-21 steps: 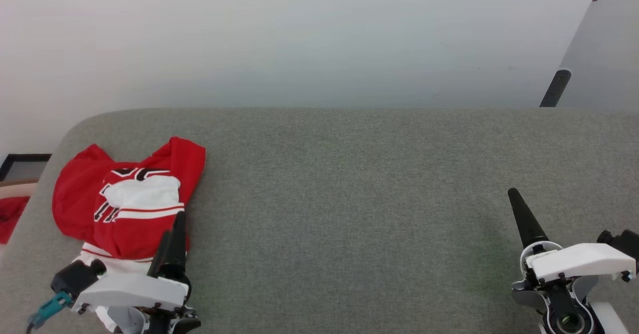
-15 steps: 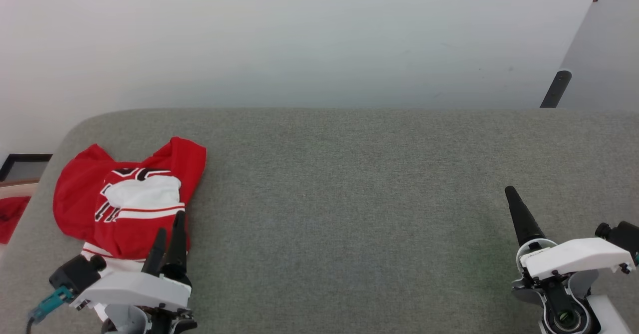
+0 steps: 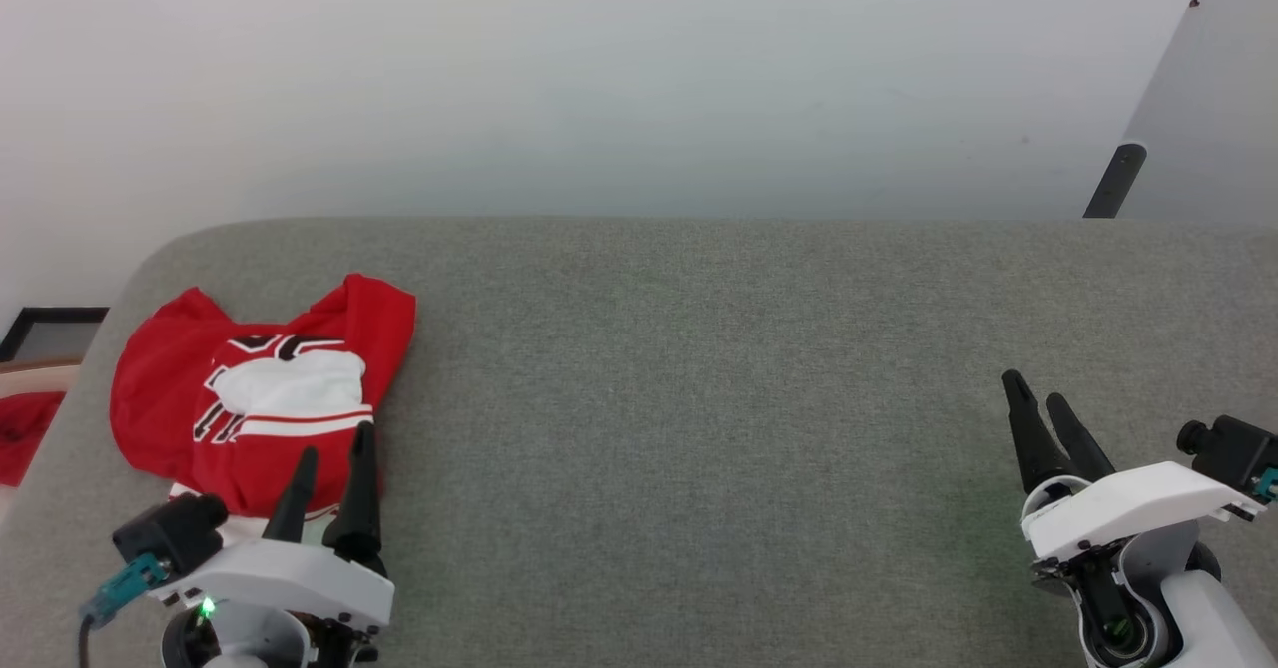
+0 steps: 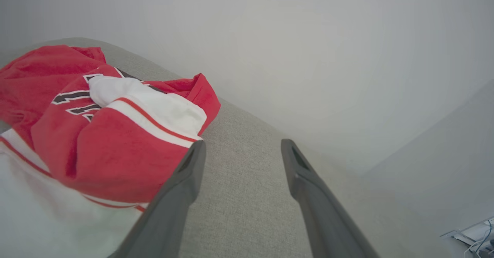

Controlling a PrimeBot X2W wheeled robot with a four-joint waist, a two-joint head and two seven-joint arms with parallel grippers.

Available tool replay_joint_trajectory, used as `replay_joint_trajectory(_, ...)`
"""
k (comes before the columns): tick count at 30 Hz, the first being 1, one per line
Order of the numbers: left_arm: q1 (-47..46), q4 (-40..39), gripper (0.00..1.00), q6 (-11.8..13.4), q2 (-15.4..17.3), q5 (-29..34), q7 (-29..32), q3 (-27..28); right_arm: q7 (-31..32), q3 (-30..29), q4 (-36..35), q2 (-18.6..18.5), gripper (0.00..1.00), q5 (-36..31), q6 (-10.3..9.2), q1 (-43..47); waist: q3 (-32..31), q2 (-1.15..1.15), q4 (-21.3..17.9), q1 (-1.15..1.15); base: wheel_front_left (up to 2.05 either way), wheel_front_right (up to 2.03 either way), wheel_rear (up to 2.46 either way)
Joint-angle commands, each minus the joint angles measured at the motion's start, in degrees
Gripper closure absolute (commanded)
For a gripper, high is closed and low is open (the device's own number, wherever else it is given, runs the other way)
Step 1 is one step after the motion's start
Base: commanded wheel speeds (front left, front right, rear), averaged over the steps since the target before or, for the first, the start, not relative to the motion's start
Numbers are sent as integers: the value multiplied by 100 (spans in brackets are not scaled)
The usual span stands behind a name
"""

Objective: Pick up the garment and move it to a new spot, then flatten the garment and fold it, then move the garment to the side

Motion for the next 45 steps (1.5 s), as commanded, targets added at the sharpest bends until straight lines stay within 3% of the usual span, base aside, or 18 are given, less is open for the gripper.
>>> replay_joint_trajectory(1, -129, -43, 0, 14, 67, 201, -60, -26, -72, 25, -1, -45, 0, -202, 4, -206, 2, 0, 0, 0, 0, 0, 0)
replay_joint_trajectory(14, -235, 142, 0, 12, 173, 1068, -267, -129, -249, 146, 165, -111, 0, -1134, 4, -347, -8, 0, 6, 0, 0, 0, 0)
replay_joint_trajectory(45, -437, 598, 0, -230, 168, 2245, -671, -149, -624, -163, 215, -268, 0, -2556, 4, -314, -63, 0, -9, 0, 0, 0, 0)
